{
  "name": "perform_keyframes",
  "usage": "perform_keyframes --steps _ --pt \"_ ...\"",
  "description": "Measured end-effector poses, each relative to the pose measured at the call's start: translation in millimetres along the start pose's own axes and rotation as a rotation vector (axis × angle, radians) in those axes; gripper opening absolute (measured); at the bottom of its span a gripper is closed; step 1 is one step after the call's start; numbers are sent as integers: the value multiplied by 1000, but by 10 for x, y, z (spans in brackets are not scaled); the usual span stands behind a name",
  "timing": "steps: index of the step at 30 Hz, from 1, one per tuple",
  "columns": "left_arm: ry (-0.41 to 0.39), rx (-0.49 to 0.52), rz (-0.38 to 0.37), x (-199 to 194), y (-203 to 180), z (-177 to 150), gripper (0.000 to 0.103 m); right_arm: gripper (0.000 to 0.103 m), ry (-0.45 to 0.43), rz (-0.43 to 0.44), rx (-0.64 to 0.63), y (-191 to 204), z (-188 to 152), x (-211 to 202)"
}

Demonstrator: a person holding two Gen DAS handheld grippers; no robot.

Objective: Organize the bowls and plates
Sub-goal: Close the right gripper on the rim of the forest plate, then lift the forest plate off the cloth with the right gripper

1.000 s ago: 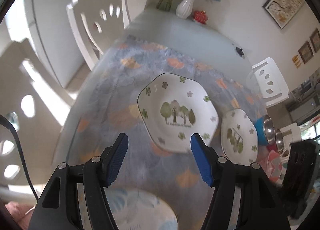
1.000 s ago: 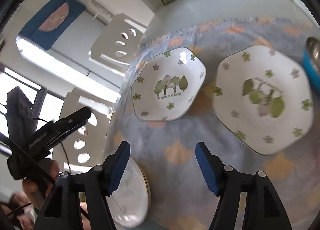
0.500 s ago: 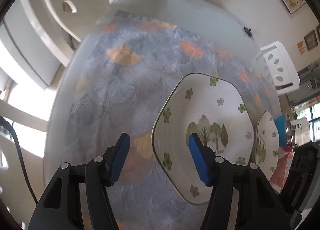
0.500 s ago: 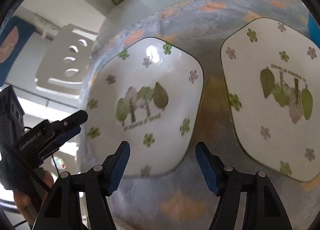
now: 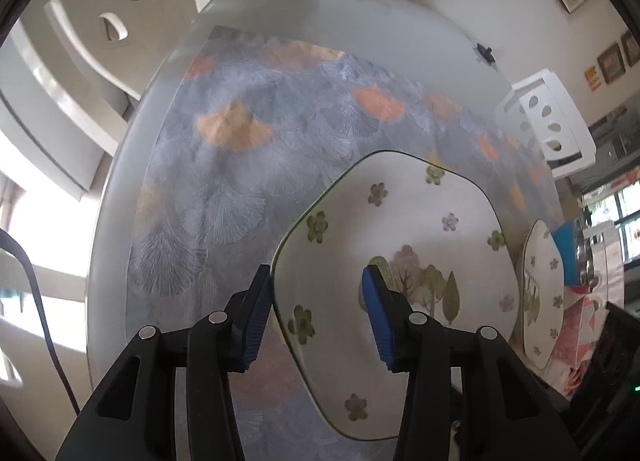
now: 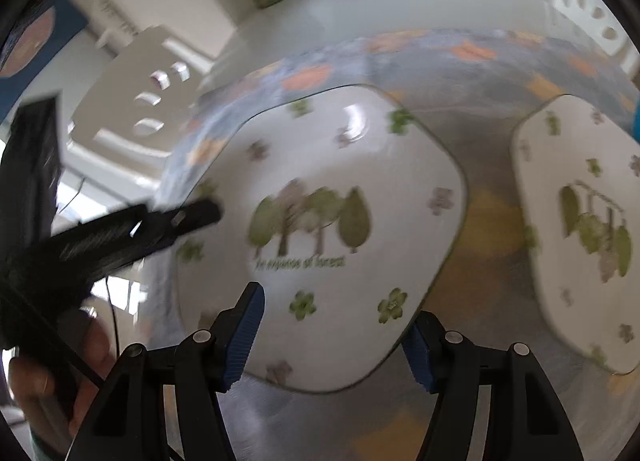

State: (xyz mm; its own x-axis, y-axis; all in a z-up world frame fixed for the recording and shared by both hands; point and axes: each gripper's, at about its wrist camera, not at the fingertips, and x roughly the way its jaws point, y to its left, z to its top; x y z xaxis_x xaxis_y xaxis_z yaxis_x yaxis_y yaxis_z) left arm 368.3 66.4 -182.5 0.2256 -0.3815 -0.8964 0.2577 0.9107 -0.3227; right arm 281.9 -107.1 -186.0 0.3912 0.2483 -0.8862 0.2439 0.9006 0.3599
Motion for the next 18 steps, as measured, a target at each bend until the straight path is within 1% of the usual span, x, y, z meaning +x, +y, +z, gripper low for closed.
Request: perform_keyframes --steps 1,2,3,5,6,7,8,9,10,11,12,13,14,16,18 --pt "8 4 -15 8 -11 -2 42 63 17 11 10 -46 -16 39" --pt "2 11 -5 8 -23 -13 42 58 18 22 22 -120 -20 54" --pt "-1 25 6 13 -38 -22 42 57 -1 24 25 -167 -6 32" --pt "-8 39 11 36 -38 -37 42 57 -33 -34 29 -250 63 -9" --pt "-13 34 6 45 -25 -44 42 57 -43 -35 34 -285 115 4" --pt "-24 33 3 51 -18 -54 42 54 -50 -32 38 -326 159 20" --pt "-35 40 6 50 -28 -65 42 51 -49 -17 24 -334 204 61" --pt "-50 54 15 40 -52 -84 41 51 -47 -30 2 -301 230 96" --pt "-80 86 32 7 -100 -119 41 51 -60 -57 -23 -262 234 96" --pt "-118 138 58 -39 -174 -162 41 51 -74 -75 -48 -227 222 101" --pt "-139 181 84 -66 -237 -195 41 51 -91 -76 -67 -211 202 95" --pt "-152 210 96 -91 -282 -226 41 50 -116 -59 -81 -218 171 61" --pt "-160 212 88 -113 -286 -241 41 50 -125 -54 -90 -221 159 45" --pt "-172 171 39 -162 -219 -247 41 50 -140 -62 -116 -207 142 0" --pt "-193 144 15 -222 -179 -263 41 50 -153 -60 -145 -181 145 -30"
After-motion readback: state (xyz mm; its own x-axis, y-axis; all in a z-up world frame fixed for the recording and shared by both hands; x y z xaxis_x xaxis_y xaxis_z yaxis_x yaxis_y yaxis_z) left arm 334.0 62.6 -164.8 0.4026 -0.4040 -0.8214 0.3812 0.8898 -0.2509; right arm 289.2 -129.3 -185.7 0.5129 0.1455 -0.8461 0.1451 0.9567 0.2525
